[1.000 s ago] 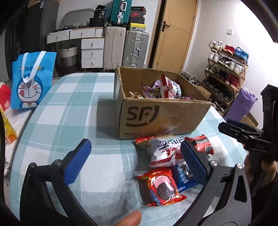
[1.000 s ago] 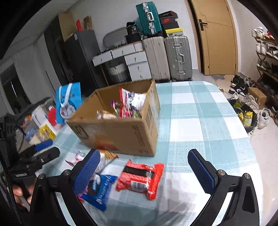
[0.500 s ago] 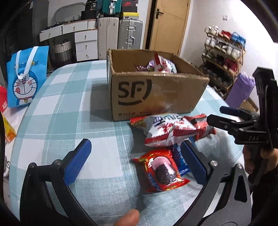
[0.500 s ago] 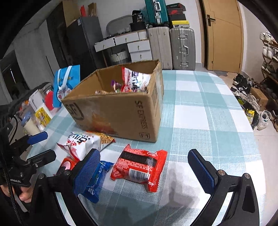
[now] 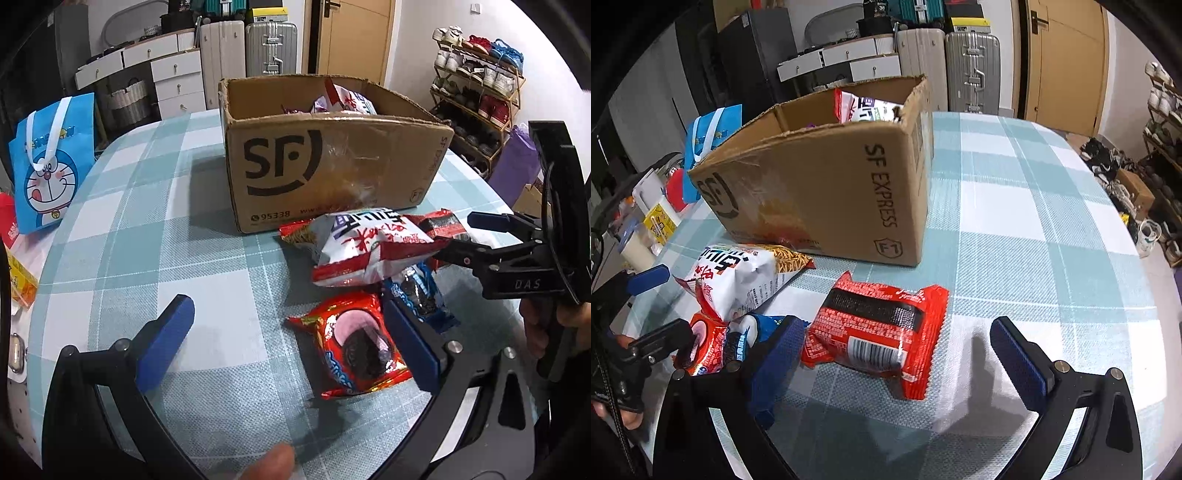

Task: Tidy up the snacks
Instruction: 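Grasp the red Oreo pack with left gripper while right grasps the red wafer pack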

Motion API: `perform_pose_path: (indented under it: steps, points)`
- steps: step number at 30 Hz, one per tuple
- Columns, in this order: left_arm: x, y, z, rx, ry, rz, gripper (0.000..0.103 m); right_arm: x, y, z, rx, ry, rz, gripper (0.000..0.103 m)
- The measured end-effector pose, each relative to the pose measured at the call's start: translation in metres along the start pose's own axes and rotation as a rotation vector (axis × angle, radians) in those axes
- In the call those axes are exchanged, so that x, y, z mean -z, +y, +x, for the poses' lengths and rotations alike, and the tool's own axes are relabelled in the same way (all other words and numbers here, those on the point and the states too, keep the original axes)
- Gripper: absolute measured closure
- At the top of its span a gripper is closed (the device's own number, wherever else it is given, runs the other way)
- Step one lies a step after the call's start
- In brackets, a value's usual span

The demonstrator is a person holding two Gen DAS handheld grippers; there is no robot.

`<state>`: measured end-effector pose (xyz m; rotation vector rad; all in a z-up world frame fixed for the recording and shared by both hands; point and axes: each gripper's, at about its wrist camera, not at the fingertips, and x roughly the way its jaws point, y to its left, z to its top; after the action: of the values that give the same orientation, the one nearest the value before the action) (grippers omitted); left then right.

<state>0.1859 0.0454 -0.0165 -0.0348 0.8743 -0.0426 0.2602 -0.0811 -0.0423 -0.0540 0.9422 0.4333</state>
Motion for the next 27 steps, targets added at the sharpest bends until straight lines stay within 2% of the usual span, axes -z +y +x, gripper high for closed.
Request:
perform_pose_path:
  steps: [10,16,22,24,27]
  points:
    - [0.004,-0.002,0.007,0.052,0.043,0.005,0.001,0.002,0.003,0.004,0.044,0.009,-0.022,0.0]
    - [0.007,-0.011,0.012,0.025,0.057,0.048,0.001,0.0,-0.009,0.002,0.068,0.007,-0.014,0.0]
    - [0.01,-0.016,0.014,0.022,0.065,0.07,0.001,0.003,-0.004,0.003,0.084,0.005,-0.05,0.001]
    - [0.011,-0.014,0.016,0.026,0.071,0.064,0.001,0.003,-0.002,0.001,0.086,-0.007,-0.057,0.002]
    - [0.011,-0.013,0.016,0.028,0.077,0.065,0.001,0.004,0.001,-0.002,0.078,-0.017,-0.065,0.01]
